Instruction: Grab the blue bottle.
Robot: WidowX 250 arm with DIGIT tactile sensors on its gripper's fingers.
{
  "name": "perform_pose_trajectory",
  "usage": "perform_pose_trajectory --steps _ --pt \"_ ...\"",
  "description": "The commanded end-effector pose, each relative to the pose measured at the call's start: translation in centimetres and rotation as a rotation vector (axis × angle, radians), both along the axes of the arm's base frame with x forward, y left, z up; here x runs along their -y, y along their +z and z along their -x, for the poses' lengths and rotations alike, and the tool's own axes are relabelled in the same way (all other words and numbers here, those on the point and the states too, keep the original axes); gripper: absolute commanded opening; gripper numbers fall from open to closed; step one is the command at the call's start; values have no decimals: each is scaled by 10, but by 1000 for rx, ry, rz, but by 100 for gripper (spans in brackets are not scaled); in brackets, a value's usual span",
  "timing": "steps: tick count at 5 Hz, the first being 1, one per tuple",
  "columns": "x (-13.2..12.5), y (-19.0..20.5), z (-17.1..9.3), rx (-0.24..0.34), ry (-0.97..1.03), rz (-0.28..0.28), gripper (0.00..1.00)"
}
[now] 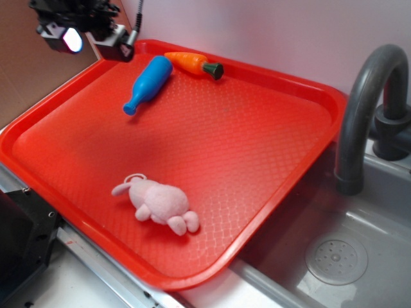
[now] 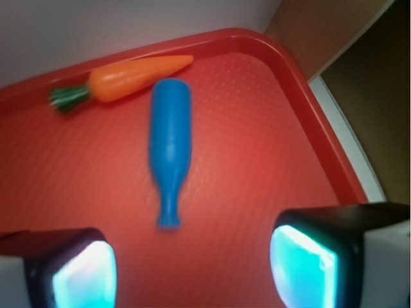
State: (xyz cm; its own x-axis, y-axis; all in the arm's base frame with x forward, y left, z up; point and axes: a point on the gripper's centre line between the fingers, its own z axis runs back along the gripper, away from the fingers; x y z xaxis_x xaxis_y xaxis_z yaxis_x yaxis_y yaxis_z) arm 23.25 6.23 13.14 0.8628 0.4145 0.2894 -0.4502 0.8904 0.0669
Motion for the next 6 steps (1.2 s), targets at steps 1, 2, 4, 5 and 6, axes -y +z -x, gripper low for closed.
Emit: perform_pose_trajectory --steps 1,2,4,5,6 --pt "-37 -24 -39 48 111 -5 100" --pt "-39 -51 -58 33 115 39 100" --pt "-16 -72 -87 12 28 186 100" --pt "-12 -75 -84 0 26 178 100" --pt "-6 -75 -78 -17 33 135 0"
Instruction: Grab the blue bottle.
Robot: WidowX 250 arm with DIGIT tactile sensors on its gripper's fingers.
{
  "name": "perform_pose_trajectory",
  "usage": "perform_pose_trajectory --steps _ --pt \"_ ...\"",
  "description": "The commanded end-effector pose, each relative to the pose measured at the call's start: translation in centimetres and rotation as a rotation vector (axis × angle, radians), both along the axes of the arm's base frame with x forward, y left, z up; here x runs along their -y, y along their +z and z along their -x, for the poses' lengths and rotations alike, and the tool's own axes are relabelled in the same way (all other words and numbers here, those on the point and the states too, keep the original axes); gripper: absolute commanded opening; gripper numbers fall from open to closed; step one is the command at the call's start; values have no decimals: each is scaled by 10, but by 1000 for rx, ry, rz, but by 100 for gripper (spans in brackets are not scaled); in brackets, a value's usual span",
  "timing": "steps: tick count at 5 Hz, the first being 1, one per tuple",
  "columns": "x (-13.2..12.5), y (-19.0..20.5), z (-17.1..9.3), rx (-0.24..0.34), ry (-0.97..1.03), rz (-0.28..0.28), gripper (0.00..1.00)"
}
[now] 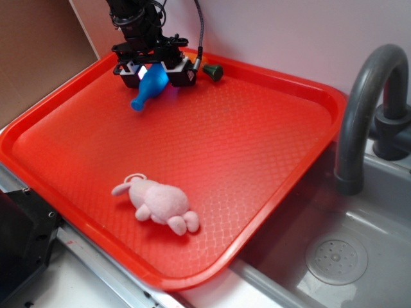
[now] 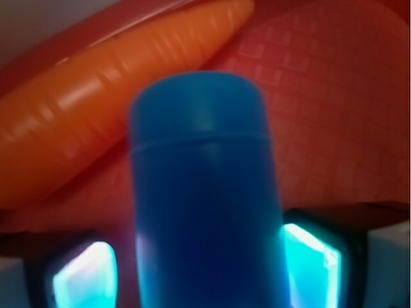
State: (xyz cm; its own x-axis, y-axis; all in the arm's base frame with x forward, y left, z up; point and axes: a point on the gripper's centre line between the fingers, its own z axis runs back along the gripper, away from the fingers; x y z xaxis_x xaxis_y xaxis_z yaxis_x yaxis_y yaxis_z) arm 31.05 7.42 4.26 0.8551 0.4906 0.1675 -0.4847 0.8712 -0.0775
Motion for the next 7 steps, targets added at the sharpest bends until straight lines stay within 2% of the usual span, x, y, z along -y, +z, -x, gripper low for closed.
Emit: perform_pose_trajectory --steps 1,2,3,4,5,6,7 --pt "15 27 9 -3 -56 -101 0" --pt "25 46 15 -17 -115 -102 0" --pt "48 96 37 -27 -262 -59 0" --pt "74 136 65 -9 -404 7 0" --pt "96 172 103 24 -503 37 0" --pt "100 203 141 23 -611 92 0" --pt "89 202 141 -24 -678 114 0"
